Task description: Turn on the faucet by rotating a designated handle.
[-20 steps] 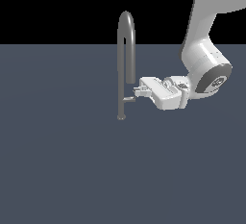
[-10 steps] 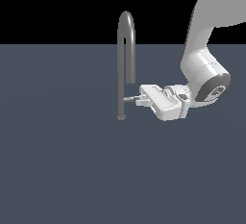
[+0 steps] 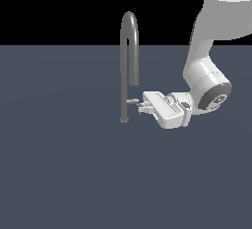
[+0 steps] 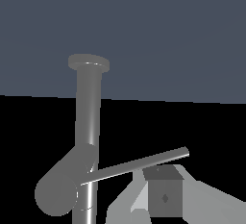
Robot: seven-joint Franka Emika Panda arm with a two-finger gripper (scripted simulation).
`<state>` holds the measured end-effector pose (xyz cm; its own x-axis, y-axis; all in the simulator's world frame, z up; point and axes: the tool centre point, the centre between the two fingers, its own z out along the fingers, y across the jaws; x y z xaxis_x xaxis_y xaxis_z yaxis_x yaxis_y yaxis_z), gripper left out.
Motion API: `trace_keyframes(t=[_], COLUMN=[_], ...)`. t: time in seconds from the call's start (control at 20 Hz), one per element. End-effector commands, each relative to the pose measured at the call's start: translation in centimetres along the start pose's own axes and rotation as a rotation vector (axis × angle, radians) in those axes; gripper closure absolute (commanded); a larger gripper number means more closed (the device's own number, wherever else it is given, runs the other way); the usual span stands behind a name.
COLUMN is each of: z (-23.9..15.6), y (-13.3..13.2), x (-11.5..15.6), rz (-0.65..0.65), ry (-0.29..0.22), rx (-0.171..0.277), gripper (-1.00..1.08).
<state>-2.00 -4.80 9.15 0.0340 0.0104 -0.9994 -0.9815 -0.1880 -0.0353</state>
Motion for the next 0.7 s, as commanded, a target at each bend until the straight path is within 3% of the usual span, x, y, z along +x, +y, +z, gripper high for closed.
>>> trace_keyframes(t=[0.0, 0.4, 0.45, 0.5, 0.65], z=[0.0, 0.0, 0.0, 0.0, 0.0], y=[-0.1, -0.5, -0.5, -1.6, -2.0], x=[1.6, 4.8, 4.8, 1.8, 2.7], rz=[0.013, 0.034, 0.034, -0.012, -0.003], ry=[0.004, 0.004, 0.004, 0.000, 0.000], rx=[0.007, 0.012, 0.012, -0.002, 0.001], gripper=[1.08, 1.08, 1.08, 1.08, 1.08])
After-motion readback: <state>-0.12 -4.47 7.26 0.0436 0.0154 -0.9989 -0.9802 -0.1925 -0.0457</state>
